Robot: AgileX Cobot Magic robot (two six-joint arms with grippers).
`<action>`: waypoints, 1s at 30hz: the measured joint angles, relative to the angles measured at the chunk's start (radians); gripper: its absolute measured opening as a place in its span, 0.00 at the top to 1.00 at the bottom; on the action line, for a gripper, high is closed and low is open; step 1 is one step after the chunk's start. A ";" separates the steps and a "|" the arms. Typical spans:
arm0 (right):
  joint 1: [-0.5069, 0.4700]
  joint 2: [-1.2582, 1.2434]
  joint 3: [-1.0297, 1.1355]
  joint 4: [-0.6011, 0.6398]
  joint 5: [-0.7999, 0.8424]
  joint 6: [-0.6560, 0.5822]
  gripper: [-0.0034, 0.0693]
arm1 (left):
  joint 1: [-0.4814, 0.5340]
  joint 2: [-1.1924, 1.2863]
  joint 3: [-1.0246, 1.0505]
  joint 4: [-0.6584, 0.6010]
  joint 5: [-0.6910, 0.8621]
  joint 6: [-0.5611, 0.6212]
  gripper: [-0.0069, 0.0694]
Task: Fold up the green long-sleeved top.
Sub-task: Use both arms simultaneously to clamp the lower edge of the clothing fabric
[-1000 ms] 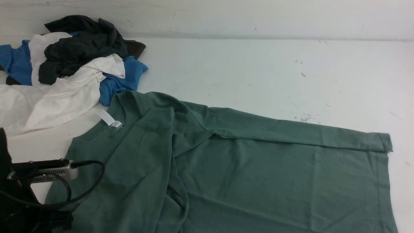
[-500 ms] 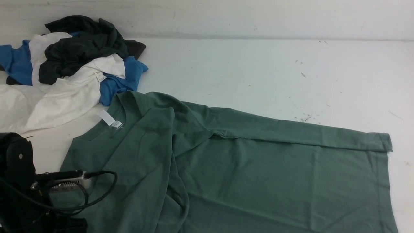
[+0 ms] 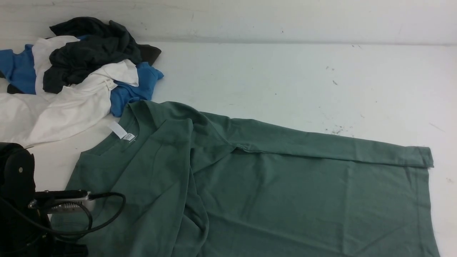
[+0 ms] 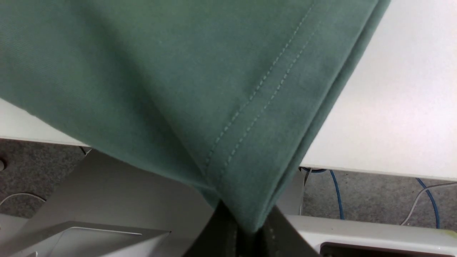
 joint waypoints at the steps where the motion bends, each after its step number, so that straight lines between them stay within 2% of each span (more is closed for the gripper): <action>1: 0.000 0.000 0.001 0.000 0.000 0.000 0.92 | 0.000 -0.012 0.006 0.001 0.000 0.000 0.40; 8: 0.000 0.000 0.001 0.000 0.001 -0.001 0.92 | 0.000 -0.015 0.081 -0.039 -0.113 0.000 0.40; 16: 0.000 0.000 0.001 0.000 0.001 -0.003 0.92 | 0.003 -0.010 0.095 -0.075 -0.131 0.000 0.41; 18: 0.000 0.000 0.001 0.000 0.001 -0.005 0.92 | 0.004 -0.009 0.095 -0.094 -0.135 0.001 0.46; 20: 0.000 0.000 0.001 0.000 0.001 -0.006 0.92 | 0.004 -0.007 0.095 -0.113 -0.140 0.002 0.56; 21: 0.000 0.000 0.001 0.000 0.001 -0.006 0.92 | 0.004 -0.007 0.095 -0.115 -0.140 0.003 0.57; 22: 0.000 0.000 0.001 0.000 0.001 -0.007 0.92 | 0.004 -0.007 0.095 -0.136 -0.145 0.006 0.70; 24: 0.000 0.000 0.001 0.001 0.001 -0.007 0.92 | 0.004 -0.009 0.095 -0.155 -0.146 0.013 0.83; 30: 0.000 0.000 0.001 -0.006 0.001 -0.007 0.92 | 0.003 -0.113 0.120 -0.168 -0.131 0.042 0.88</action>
